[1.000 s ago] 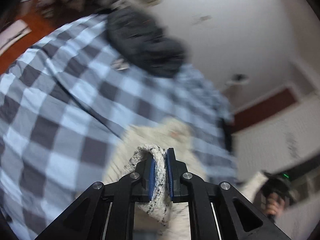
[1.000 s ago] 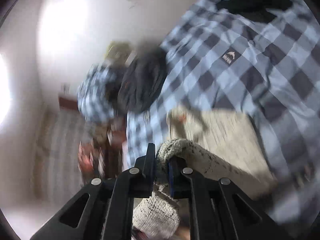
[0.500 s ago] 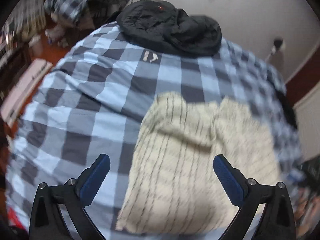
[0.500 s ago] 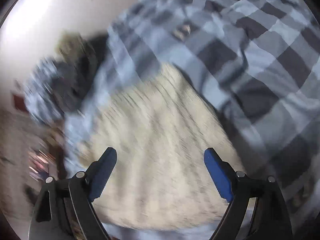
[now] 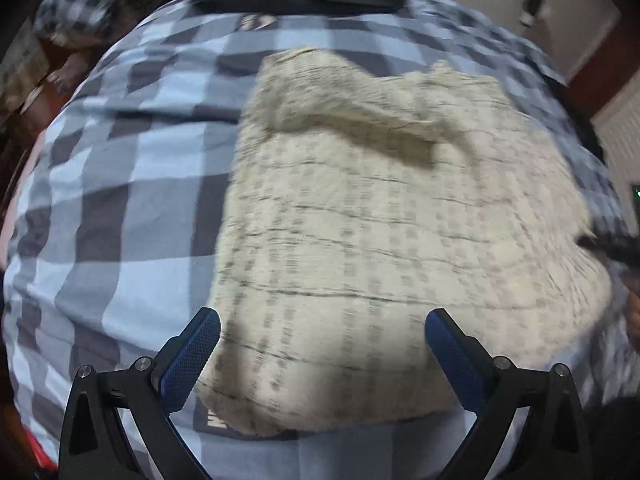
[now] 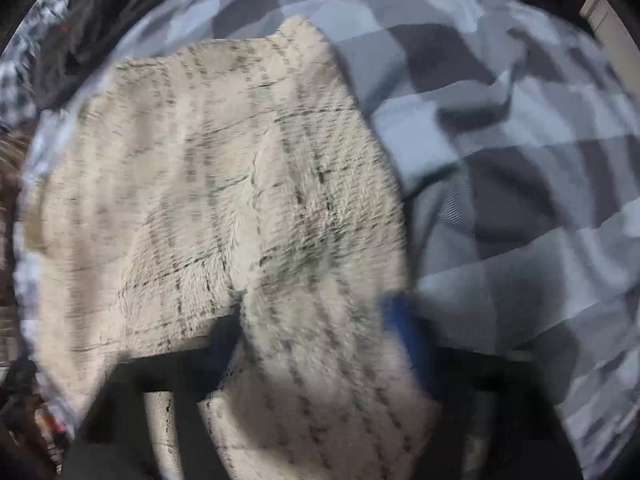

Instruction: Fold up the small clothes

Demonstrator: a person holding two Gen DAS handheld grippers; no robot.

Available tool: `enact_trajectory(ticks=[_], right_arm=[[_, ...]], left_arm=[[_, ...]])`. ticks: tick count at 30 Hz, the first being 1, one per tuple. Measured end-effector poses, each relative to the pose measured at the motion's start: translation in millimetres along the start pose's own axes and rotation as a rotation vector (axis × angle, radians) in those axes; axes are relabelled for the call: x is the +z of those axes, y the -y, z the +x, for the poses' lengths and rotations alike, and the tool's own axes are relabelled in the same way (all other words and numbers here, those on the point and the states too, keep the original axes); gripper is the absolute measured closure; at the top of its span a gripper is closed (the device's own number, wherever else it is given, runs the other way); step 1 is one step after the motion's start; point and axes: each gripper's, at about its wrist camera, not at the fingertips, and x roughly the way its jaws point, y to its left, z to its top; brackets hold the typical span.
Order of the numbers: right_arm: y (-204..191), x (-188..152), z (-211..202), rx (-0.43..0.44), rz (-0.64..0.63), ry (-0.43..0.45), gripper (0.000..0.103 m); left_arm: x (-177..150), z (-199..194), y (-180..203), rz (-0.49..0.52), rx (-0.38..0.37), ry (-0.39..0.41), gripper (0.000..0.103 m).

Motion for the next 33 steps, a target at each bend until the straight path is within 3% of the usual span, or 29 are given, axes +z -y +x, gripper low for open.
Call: enact_trajectory(ticks=[2, 6, 7, 8, 10, 14, 17, 19, 21, 22, 23, 25, 28, 33], right_arm=[[6.6, -2.4, -2.4, -0.009, 0.036, 0.002, 0.069], [26.5, -12.5, -14.8, -0.081, 0.108, 0.042, 0.071], [35.5, -14.7, -15.9, -0.066, 0.139, 0.042, 0.068], [45.7, -15.2, -13.6, -0.043, 0.169, 0.028, 0.049], [63.5, -16.0, -12.1, -0.093, 0.222, 0.020, 0.019], [62.9, -29.5, -52.5, -0.212, 0.219, 0.105, 0.019], [32.4, -48.9, -104.3, -0.351, 0.112, 0.277, 0.017], [8.3, -66.6, -131.8, -0.391, 0.024, 0.385, 0.017], [-16.8, -57.1, -133.4, -0.369, -0.020, 0.441, 0.017], [-27.1, -58.3, -135.2, -0.324, -0.051, 0.463, 0.017], [-38.7, -51.1, -128.5, -0.276, -0.080, 0.465, 0.017], [-56.7, -39.3, -106.1, -0.164, -0.170, 0.398, 0.017], [-75.5, -38.2, -73.0, -0.144, -0.243, 0.313, 0.017], [-94.5, -42.6, -36.6, -0.122, -0.364, 0.174, 0.017]], left_arm=[[1.0, 5.7, -5.0, -0.025, 0.027, -0.008, 0.000], [-1.5, 15.8, -18.0, -0.058, 0.071, -0.026, 0.000], [-2.9, 18.5, -22.2, -0.066, 0.091, -0.035, 0.000], [-3.0, 19.9, -26.2, -0.071, 0.115, -0.045, 0.000], [-5.3, 29.3, -33.6, -0.069, 0.195, -0.069, 0.000], [-3.7, 30.2, -44.1, -0.057, 0.332, -0.065, 0.000], [2.9, 12.5, -38.6, -0.006, 0.465, 0.019, 0.000], [6.9, -4.0, -25.3, 0.049, 0.480, 0.095, 0.000], [10.7, -14.5, -12.8, 0.090, 0.391, 0.136, 0.000], [14.9, -18.6, -3.6, 0.112, 0.282, 0.152, 0.000], [17.3, -18.7, 0.4, 0.121, 0.227, 0.156, 0.000], [28.9, -13.2, 18.8, 0.150, 0.055, 0.133, 0.000], [44.8, 11.8, 48.1, 0.200, -0.167, 0.037, 0.000], [80.2, 53.7, 55.8, 0.143, -0.178, 0.028, 0.000]])
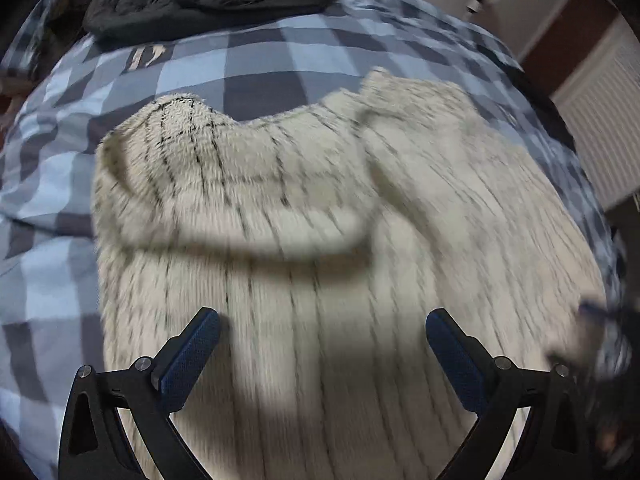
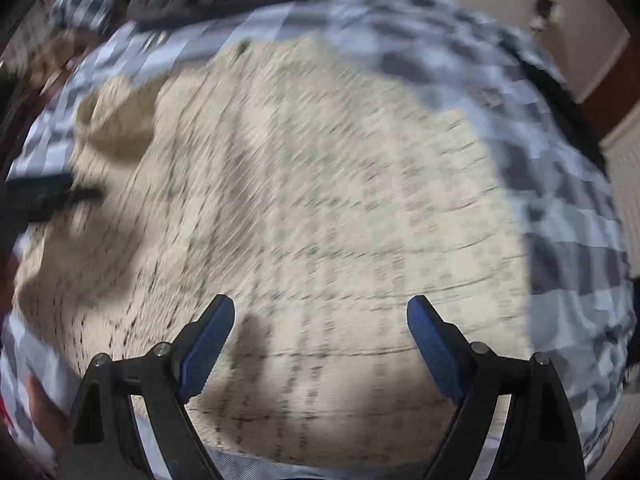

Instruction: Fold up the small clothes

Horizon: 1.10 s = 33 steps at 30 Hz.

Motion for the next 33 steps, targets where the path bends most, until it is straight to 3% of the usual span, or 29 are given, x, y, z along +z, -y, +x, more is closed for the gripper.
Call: enact_trajectory(ticks=[5, 7, 8, 9, 12, 15, 17, 18, 21, 26, 30, 33], right_arm=[[4.0, -7.5, 20.7, -0.106, -0.005, -0.101, 0.017], [15.2, -3.2, 21.8, -0.143, 0.007, -0.099, 0.017], [21.4, 0.4, 21.5, -0.196, 0.004, -0.090, 0.017], [26.8, 2.4, 22.3, -0.289, -0.005, -0.082, 0.017], [44.4, 6.7, 27.0, -0.361, 0.026, -0.087, 0.006], [64.1, 10.6, 22.2, -0.372, 0.117, -0.080, 0.006], [68.9, 13.5, 2.7, -0.478, 0.140, 0.002, 0.006], [70.7, 15.2, -7.3, -0.494, 0.148, 0.047, 0.006], [69.7, 15.9, -38.1, -0.383, 0.179, 0.173, 0.006], [65.1, 14.4, -39.4, -0.112, 0.206, 0.156, 0.006], [69.6, 9.8, -30.4, 0.088, 0.278, 0.133, 0.005], [67.2, 7.4, -30.5, 0.142, 0.277, 0.151, 0.005]], left_arm=[[29.4, 18.9, -46.0, -0.164, -0.064, 0.109, 0.000], [35.7, 13.2, -66.0, -0.243, -0.104, 0.177, 0.000], [36.8, 8.7, -73.6, -0.265, -0.072, 0.220, 0.000], [38.9, 2.4, -86.0, -0.289, 0.076, 0.279, 0.000], [33.9, -12.4, -109.7, -0.304, 0.327, 0.368, 0.000], [28.0, -37.9, -130.7, -0.365, 0.420, 0.452, 0.000], [21.3, -60.1, -135.4, -0.393, 0.403, 0.510, 0.000], [20.7, -74.0, -135.1, -0.397, 0.354, 0.536, 0.000], [21.8, -87.6, -130.7, -0.358, 0.242, 0.486, 0.000], [4.9, -78.6, -101.4, -0.261, 0.146, 0.360, 0.000], [-28.6, -52.9, -59.0, -0.134, 0.071, 0.021, 0.000], [-60.7, -48.3, -36.8, -0.045, 0.098, -0.055, 0.000]])
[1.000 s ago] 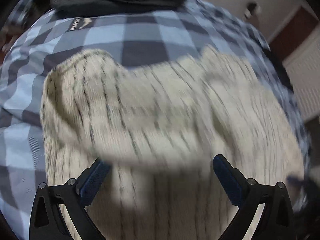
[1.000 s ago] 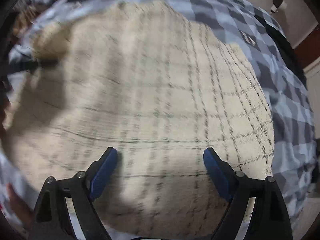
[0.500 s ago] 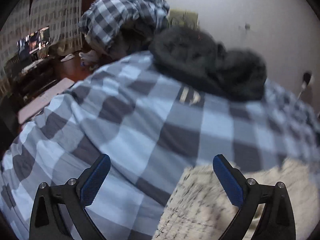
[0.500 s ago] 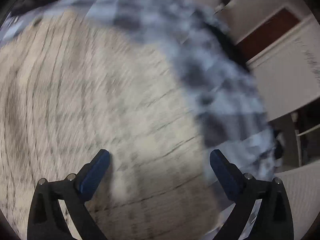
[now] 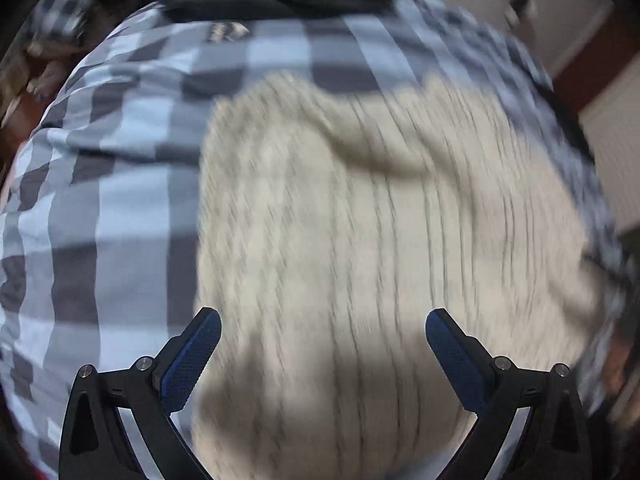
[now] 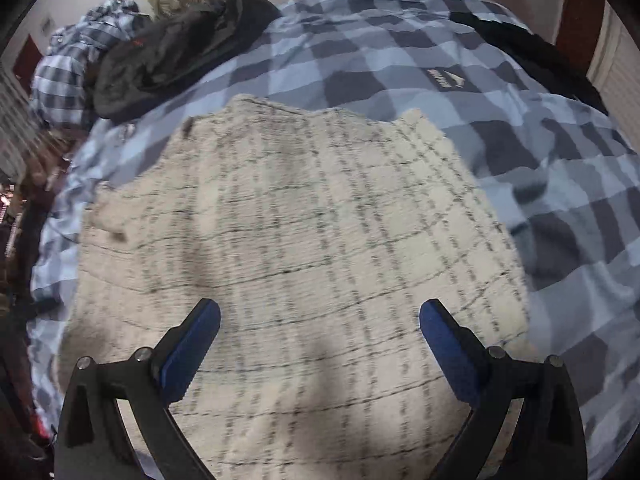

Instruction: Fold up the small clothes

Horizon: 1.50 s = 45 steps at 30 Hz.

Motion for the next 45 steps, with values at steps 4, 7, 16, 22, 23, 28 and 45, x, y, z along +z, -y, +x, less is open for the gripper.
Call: enact_trajectory(ticks=[4, 7, 16, 22, 23, 28, 45], right_arm=[[-26.3, -6.2, -10.5, 0.016, -0.108, 0.033, 0.005], [-47.9, -15.2, -19.3, 0.073, -0.204, 0.038, 0.005], [-148.3, 40.7, 9.3, 0.169, -0.300, -0.101, 0.005], [-242.2, 51.2, 93.9, -0.119, -0.572, -0.172, 0.006], [-248.3, 50.2, 109.2, -0.214, -0.627, -0.166, 0.006], [-197.6, 106.9, 130.3, -0.278, -0.442, -0.131, 0.006], [-41.8, 97.2, -46.8, -0.103, -0.048, -0.257, 0.005]], left_arm=[[-38.0, 31.6, 5.0, 0.011, 0.060, -0.074, 0.000], [-47.6, 39.8, -17.7, -0.148, -0.042, -0.072, 0.000], [-37.8, 43.8, -14.4, -0.138, -0.036, -0.115, 0.000], [-41.0, 49.3, -21.9, -0.117, -0.051, -0.131, 0.000], [-39.6, 50.1, -21.8, -0.117, -0.054, -0.133, 0.000], [-34.3, 50.7, -22.5, -0.136, -0.037, -0.141, 0.000], [-16.5, 20.1, -22.0, -0.170, -0.013, -0.102, 0.000]])
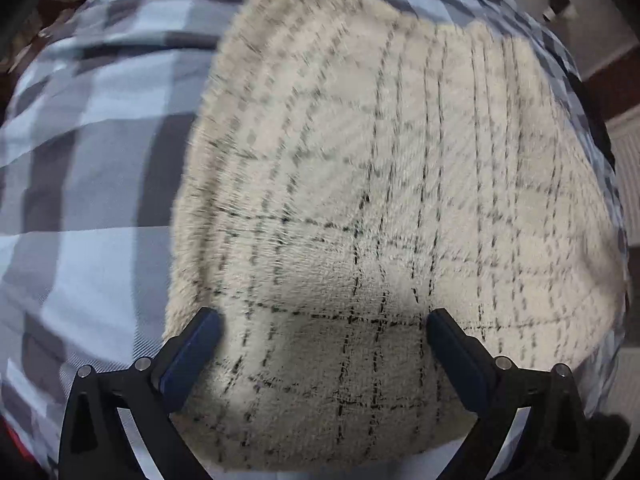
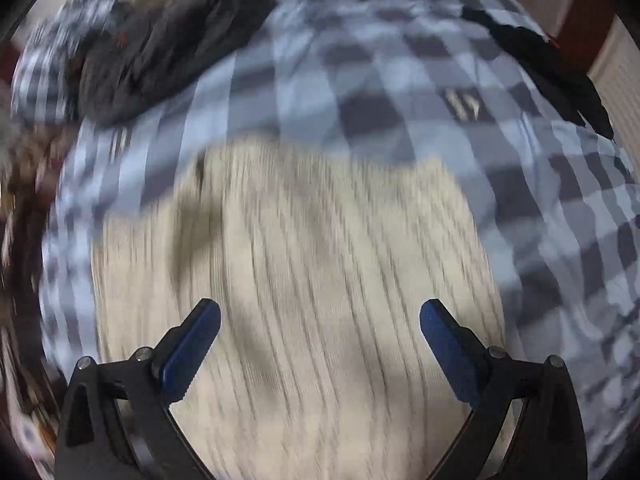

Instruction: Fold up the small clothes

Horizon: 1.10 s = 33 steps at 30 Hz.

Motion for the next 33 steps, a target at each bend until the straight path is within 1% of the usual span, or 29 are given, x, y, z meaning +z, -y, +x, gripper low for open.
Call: enact_trajectory(ticks=[2, 3, 4, 5, 6, 7, 8, 9, 11, 12, 13, 14, 15, 17, 18, 19, 21, 22, 23, 24, 25, 26, 27, 28, 29, 30, 31, 32, 33], right_arm=[[-1.6, -26.0, -6.2, 0.030, -0.057, -0.004, 0.005], [-6.3, -43.1, -10.8, 0.047, -0.089, -0.002, 0.004], [-18.0, -65.1, -10.3, 0.058, -0.135, 0.007, 0.004], [-24.7, -76.1, -8.8, 0.055, -0.167, 0.009, 0.004], [-35.6, -89.8, -3.7, 0.041, -0.217, 0.006, 0.004], [-49.1, -107.3, 7.1, 0.029, -0.284, -0.008, 0.004], [-48.9, -113.8, 12.5, 0.025, -0.312, -0.022, 0.005], [-53.5, -124.2, 26.0, -0.003, -0.350, -0.046, 0.005], [-49.0, -131.0, 42.1, -0.083, -0.375, -0.080, 0.005], [-41.9, -132.4, 49.9, -0.096, -0.373, -0.106, 0.004], [-29.8, -131.8, 55.7, -0.103, -0.346, -0.136, 0.004], [-17.6, -130.4, 57.7, -0.100, -0.315, -0.155, 0.004], [3.0, -126.5, 56.4, -0.072, -0.260, -0.164, 0.004], [31.1, -121.9, 50.7, -0.069, -0.191, -0.159, 0.005], [45.6, -120.2, 47.6, -0.059, -0.154, -0.166, 0.005], [64.2, -118.9, 44.7, -0.075, -0.104, -0.180, 0.005], [93.0, -117.7, 41.9, -0.133, -0.034, -0.191, 0.005], [107.1, -117.3, 42.6, -0.193, 0.002, -0.206, 0.004], [125.2, -117.7, 42.3, -0.219, 0.056, -0.215, 0.002], [145.5, -118.0, 41.9, -0.192, 0.130, -0.229, 0.002], [169.2, -119.4, 42.3, -0.110, 0.237, -0.257, 0.002], [186.0, -121.7, 42.1, -0.052, 0.322, -0.269, 0.002], [199.2, -124.3, 41.5, -0.015, 0.391, -0.273, 0.002], [207.4, -125.3, 40.5, 0.000, 0.431, -0.271, 0.002], [210.4, -124.3, 38.1, -0.020, 0.435, -0.263, 0.002], [212.3, -122.1, 35.3, -0.047, 0.424, -0.248, 0.002], [210.0, -117.4, 30.3, -0.083, 0.397, -0.225, 0.002], [209.3, -115.4, 25.2, -0.110, 0.387, -0.208, 0.002], [208.0, -112.4, 16.8, -0.153, 0.379, -0.169, 0.002]], left_arm=[[-1.6, -20.7, 3.6, -0.016, 0.000, 0.075, 0.000], [-4.5, -32.8, 11.0, -0.014, 0.007, 0.139, 0.000], [-8.4, -40.4, 20.9, 0.004, 0.005, 0.181, 0.000], [-12.6, -43.8, 30.8, 0.030, -0.005, 0.199, 0.000], [-21.2, -45.3, 48.4, 0.090, -0.023, 0.204, 0.000], [-27.8, -44.3, 59.1, 0.132, -0.027, 0.200, 0.000], [-35.5, -42.3, 70.2, 0.181, -0.022, 0.187, 0.000], [-43.2, -37.9, 79.5, 0.228, -0.007, 0.173, 0.000], [-55.1, -20.8, 86.1, 0.296, 0.052, 0.123, 0.000], [-59.2, -10.7, 84.8, 0.331, 0.101, 0.103, 0.000], [-61.0, -6.8, 82.8, 0.356, 0.133, 0.106, 0.000], [-61.7, -6.0, 80.3, 0.374, 0.148, 0.120, 0.000], [-61.0, -6.9, 74.8, 0.380, 0.152, 0.134, 0.000], [-54.9, -9.1, 53.8, 0.323, 0.139, 0.135, 0.000], [-49.9, -10.6, 39.9, 0.264, 0.122, 0.131, 0.000], [-44.8, -12.2, 22.2, 0.186, 0.084, 0.124, 0.000], [-40.0, -11.5, -2.7, 0.079, 0.001, 0.098, 0.000], [-38.6, -10.9, -11.0, 0.052, -0.035, 0.081, 0.000], [-38.4, -12.0, -12.7, 0.058, -0.036, 0.077, 0.000], [-37.9, -16.4, -9.6, 0.093, -0.009, 0.076, 0.000], [-37.4, -18.8, -8.5, 0.117, 0.013, 0.081, 0.000], [-36.8, -25.1, -4.7, 0.154, 0.051, 0.097, 0.000], [-34.2, -30.8, 0.4, 0.174, 0.074, 0.110, 0.000], [-34.2, -38.1, 2.4, 0.206, 0.127, 0.139, 0.000], [-30.5, -43.5, 4.1, 0.224, 0.171, 0.161, 0.000], [-30.2, -53.4, 3.6, 0.239, 0.258, 0.199, 0.000], [-28.2, -58.6, 5.2, 0.241, 0.325, 0.221, 0.000], [-27.2, -64.7, 3.0, 0.236, 0.409, 0.241, 0.000], [-27.8, -74.8, -9.1, 0.222, 0.505, 0.264, 0.000]])
